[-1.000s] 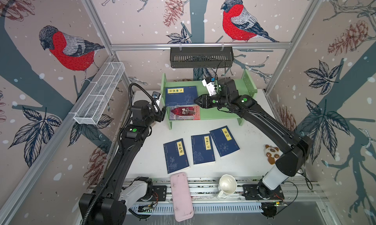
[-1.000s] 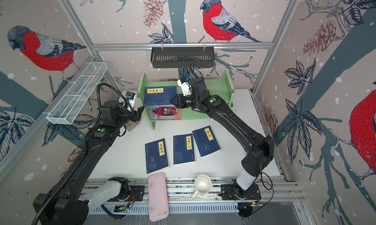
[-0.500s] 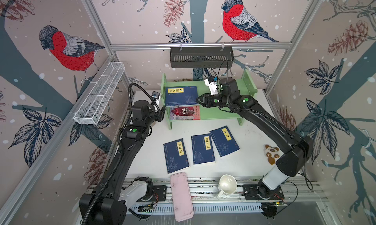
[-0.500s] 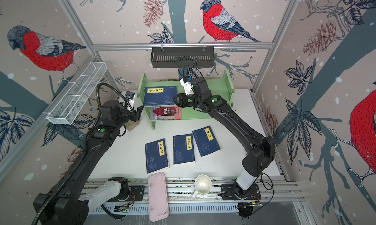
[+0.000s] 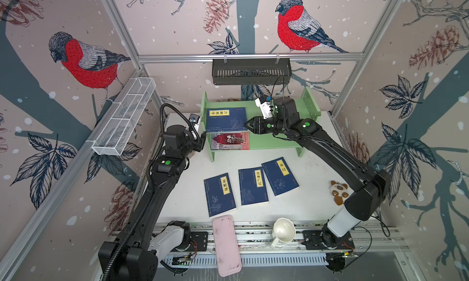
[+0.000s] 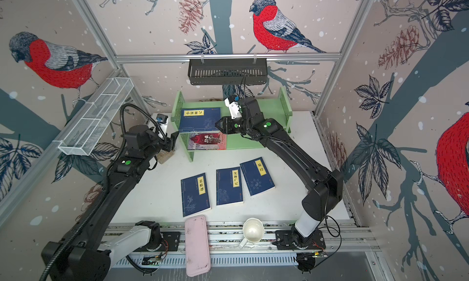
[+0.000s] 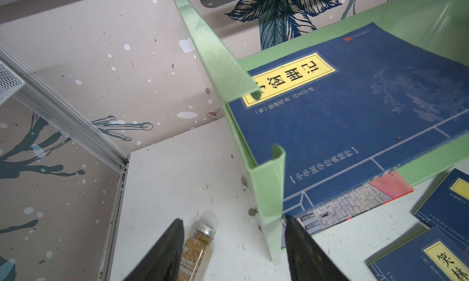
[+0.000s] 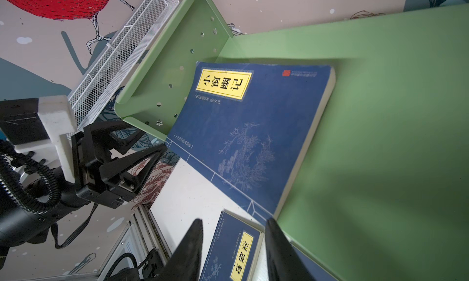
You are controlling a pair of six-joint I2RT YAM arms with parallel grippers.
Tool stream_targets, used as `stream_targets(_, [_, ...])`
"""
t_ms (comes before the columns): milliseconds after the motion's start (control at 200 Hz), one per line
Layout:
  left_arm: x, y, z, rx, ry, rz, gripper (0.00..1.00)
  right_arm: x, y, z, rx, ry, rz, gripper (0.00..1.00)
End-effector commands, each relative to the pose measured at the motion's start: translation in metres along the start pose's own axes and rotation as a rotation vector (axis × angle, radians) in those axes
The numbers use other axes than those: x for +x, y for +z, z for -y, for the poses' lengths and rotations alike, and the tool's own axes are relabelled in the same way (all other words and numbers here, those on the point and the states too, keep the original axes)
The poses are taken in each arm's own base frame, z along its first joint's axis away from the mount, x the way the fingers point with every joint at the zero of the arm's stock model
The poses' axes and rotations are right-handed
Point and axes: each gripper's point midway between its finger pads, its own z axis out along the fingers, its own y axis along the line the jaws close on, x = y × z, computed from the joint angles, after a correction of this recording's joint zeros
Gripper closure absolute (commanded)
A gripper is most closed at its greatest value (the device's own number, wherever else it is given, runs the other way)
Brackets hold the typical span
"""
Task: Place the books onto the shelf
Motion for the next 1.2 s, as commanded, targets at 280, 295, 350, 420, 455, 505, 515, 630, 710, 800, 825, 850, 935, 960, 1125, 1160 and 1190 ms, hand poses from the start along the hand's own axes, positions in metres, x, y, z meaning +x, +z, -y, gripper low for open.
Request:
stream_targets(280, [-0.013, -0.002, -0.003, -0.012, 0.009, 0.053, 0.38, -0.007, 0.001, -0.002, -0.017, -0.006, 0.029, 0.58])
stream_targets(295, [-0.013, -0.002, -0.003, -0.012, 0.010, 0.053, 0.37, -0.007, 0.001, -0.002, -0.017, -0.006, 0.029, 0.58])
stream_targets(350, [-0.013, -0.002, -0.004, -0.016, 0.009, 0.053, 0.36, -0.007, 0.001, -0.002, -0.018, -0.007, 0.030, 0.58])
stream_targets(420, [-0.012, -0.002, -0.005, -0.024, 0.009, 0.047, 0.28, -0.008, 0.001, -0.001, -0.015, -0.004, 0.032, 0.57])
stream_targets(455, [-0.011, -0.003, -0.006, -0.029, 0.010, 0.042, 0.22, -0.008, 0.001, -0.001, -0.014, -0.002, 0.035, 0.57])
stream_targets(505, [-0.010, -0.005, -0.006, -0.030, 0.013, 0.036, 0.17, -0.009, 0.001, 0.001, -0.011, 0.000, 0.039, 0.56])
stream_targets(515, [-0.010, -0.005, -0.006, -0.030, 0.013, 0.034, 0.16, -0.010, 0.001, 0.001, -0.011, 0.002, 0.040, 0.56])
stream_targets(630, [-0.018, -0.015, -0.006, -0.022, 0.018, 0.028, 0.11, -0.014, -0.001, 0.004, 0.003, 0.016, 0.058, 0.56])
stream_targets(710, [-0.027, -0.025, -0.004, -0.003, 0.021, 0.020, 0.09, -0.017, -0.003, 0.008, 0.016, 0.031, 0.071, 0.56])
stream_targets(800, [-0.045, -0.040, -0.005, 0.008, 0.014, 0.031, 0.07, -0.019, -0.003, 0.013, 0.028, 0.047, 0.081, 0.54])
stream_targets(825, [-0.051, -0.045, -0.007, 0.004, 0.012, 0.040, 0.06, -0.019, -0.003, 0.014, 0.028, 0.052, 0.083, 0.54])
stream_targets(850, [-0.058, -0.050, -0.008, 0.000, 0.009, 0.049, 0.06, -0.018, -0.002, 0.015, 0.026, 0.058, 0.083, 0.54])
stream_targets(935, [-0.076, -0.063, -0.013, -0.013, 0.001, 0.073, 0.03, -0.015, 0.002, 0.019, 0.019, 0.071, 0.072, 0.54])
stream_targets(960, [-0.081, -0.067, -0.014, -0.015, -0.003, 0.081, 0.03, -0.013, 0.003, 0.020, 0.020, 0.071, 0.068, 0.54])
stream_targets(1125, [-0.096, -0.079, -0.013, 0.001, -0.045, 0.108, 0.03, -0.011, 0.006, 0.021, 0.010, 0.078, 0.070, 0.53])
stream_targets(1160, [-0.098, -0.080, -0.013, 0.006, -0.057, 0.112, 0.03, -0.012, 0.005, 0.021, 0.009, 0.076, 0.075, 0.53])
stream_targets(1190, [-0.099, -0.081, -0.012, 0.011, -0.067, 0.114, 0.03, -0.013, 0.005, 0.020, 0.007, 0.077, 0.077, 0.53])
